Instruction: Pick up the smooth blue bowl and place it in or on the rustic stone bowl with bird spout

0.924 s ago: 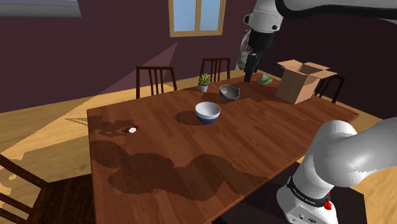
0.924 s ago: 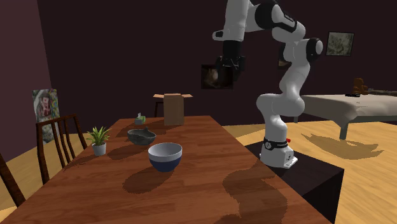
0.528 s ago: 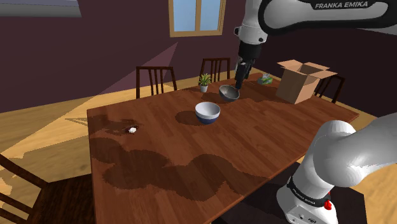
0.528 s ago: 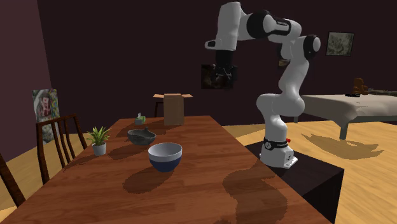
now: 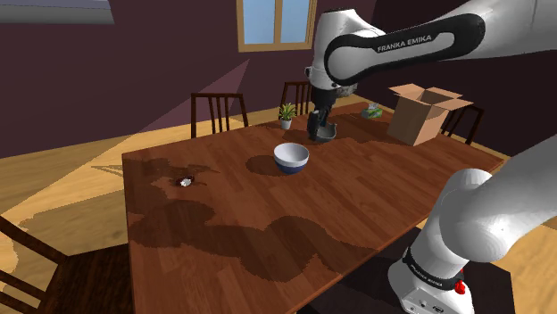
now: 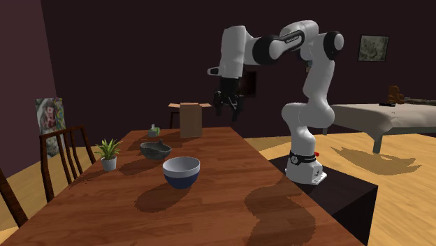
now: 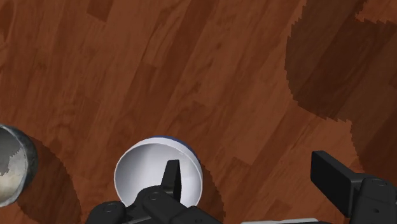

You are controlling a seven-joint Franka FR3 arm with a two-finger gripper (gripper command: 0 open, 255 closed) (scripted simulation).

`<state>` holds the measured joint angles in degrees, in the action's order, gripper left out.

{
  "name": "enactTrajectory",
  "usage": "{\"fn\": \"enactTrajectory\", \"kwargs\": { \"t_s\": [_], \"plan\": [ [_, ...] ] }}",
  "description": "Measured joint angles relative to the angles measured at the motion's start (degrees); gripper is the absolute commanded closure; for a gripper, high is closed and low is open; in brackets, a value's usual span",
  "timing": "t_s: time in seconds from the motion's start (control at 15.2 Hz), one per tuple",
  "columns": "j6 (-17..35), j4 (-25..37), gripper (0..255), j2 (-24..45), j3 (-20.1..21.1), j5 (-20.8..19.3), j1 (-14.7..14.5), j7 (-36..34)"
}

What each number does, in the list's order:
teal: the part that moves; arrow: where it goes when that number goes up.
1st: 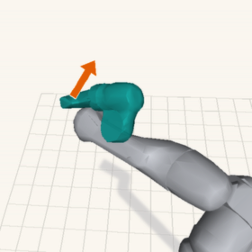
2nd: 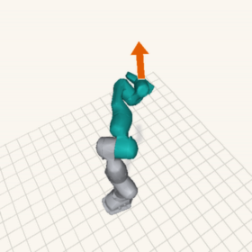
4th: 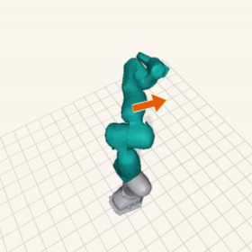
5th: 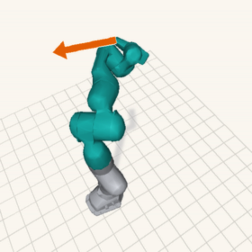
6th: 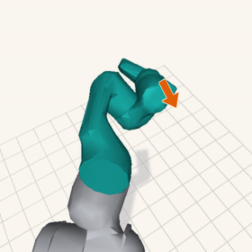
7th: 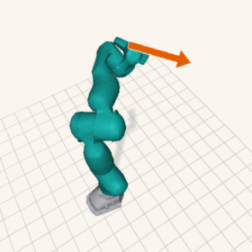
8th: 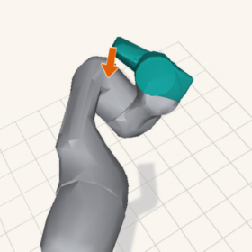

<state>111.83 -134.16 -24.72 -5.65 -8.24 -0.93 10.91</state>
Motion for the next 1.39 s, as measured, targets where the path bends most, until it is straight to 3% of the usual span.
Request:
{"fn": "enactTrajectory", "kwargs": {
  "t_s": [0.46, 0.86, 1.12, 1.39],
  "plan": [
    [11.2, 1.7, 0, 13.3, -1.8, 0.1, 0.1, 2.1],
    [18.7, 6.6, 0, 26.3, -2.4, 1.3, 0.2, 3.9],
    [22.5, 11.2, 0, 35.1, -2.4, 2.5, 0.6, 5.2],
    [25.0, 12.2, 0, 38.7, -2.4, 2.9, 0.9, 5.6]
  ]
}}
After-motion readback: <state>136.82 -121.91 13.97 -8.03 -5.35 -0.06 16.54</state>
